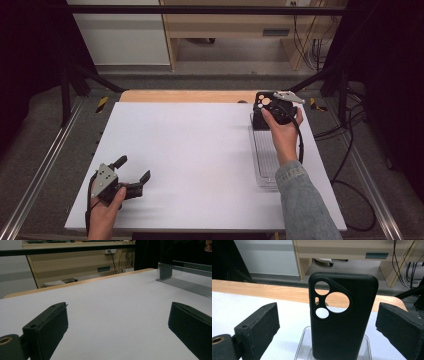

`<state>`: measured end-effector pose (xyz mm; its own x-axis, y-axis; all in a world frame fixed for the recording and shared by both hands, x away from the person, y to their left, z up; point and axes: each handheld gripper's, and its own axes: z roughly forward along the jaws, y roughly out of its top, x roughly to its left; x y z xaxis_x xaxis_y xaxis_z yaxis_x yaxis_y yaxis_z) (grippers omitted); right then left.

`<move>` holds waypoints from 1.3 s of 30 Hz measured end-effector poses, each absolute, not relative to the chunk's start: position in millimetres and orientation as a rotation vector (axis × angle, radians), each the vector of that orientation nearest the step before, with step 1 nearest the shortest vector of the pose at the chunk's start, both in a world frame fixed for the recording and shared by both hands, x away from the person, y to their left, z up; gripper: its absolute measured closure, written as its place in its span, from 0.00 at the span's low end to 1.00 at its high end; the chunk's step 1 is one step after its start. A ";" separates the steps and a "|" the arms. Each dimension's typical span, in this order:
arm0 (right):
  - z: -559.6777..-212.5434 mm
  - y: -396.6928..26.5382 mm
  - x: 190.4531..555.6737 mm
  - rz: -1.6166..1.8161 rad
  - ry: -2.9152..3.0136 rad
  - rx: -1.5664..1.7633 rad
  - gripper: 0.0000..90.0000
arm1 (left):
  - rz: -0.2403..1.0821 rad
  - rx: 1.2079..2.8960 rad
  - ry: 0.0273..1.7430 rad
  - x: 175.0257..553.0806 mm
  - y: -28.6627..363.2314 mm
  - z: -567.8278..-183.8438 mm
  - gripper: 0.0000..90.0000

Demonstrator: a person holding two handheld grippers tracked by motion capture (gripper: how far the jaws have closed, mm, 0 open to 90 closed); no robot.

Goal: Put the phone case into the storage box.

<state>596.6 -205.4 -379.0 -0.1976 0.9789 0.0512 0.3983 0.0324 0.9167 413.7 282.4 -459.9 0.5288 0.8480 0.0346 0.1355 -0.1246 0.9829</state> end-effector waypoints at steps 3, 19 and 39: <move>-377.5 -204.9 593.5 1.157 1.660 1.402 0.06 | 0.763 1.600 0.859 413.4 282.0 -460.0 0.03; -360.7 -197.2 573.9 1.241 1.682 1.309 0.08 | 0.752 1.552 0.894 413.1 290.2 -460.3 0.03; -352.1 -205.6 553.6 1.310 1.564 1.234 0.07 | 0.764 1.572 0.877 413.6 286.9 -459.6 0.03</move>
